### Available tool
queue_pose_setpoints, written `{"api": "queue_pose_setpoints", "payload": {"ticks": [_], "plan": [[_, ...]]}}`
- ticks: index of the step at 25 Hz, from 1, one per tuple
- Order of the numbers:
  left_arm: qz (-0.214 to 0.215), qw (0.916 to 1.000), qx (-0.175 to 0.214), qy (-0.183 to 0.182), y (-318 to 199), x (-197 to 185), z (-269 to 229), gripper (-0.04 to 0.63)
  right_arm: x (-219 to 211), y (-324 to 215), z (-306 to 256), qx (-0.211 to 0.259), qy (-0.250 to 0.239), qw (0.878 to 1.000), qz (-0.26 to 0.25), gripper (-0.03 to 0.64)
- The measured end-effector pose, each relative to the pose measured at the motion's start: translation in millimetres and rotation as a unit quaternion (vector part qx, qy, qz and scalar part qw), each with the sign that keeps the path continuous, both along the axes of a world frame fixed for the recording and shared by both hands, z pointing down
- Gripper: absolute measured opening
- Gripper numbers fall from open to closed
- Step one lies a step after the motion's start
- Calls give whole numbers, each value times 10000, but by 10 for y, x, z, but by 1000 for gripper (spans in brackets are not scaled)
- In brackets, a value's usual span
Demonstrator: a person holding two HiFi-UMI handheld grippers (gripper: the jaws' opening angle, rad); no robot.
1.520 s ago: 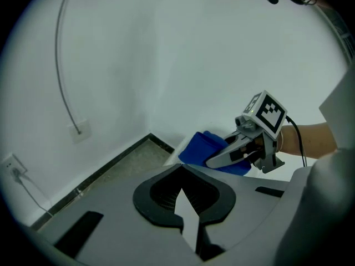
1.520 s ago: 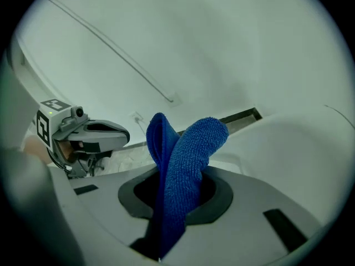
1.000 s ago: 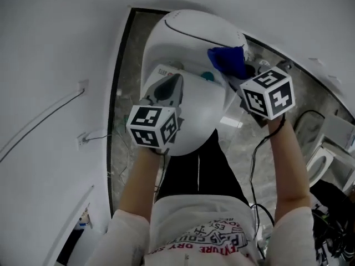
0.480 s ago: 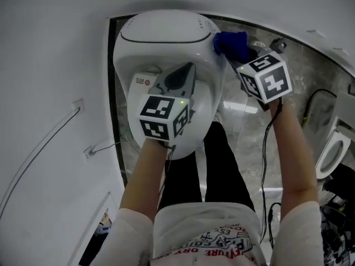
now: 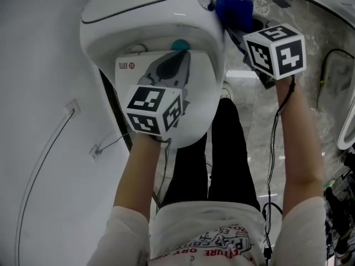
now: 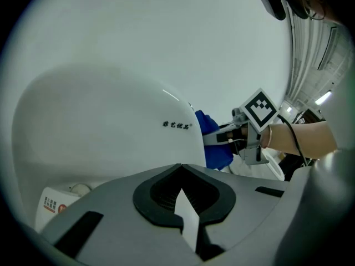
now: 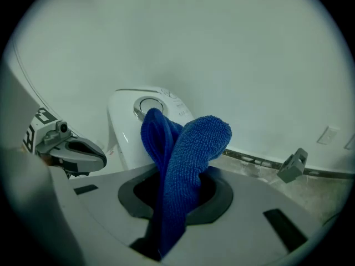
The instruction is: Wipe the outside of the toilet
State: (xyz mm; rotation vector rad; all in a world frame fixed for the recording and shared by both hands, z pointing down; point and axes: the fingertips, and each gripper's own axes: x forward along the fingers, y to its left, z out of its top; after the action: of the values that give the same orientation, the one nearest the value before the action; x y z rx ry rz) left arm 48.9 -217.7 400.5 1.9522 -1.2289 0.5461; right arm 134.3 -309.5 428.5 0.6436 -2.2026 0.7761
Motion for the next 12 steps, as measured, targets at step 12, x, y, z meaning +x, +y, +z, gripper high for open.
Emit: {"api": "queue_pose_setpoints", "payload": {"ticks": [12], "plan": [[1026,9942,-46,331,475,506,322,8,282,787,706,-727,-120,9939,817,72]]}}
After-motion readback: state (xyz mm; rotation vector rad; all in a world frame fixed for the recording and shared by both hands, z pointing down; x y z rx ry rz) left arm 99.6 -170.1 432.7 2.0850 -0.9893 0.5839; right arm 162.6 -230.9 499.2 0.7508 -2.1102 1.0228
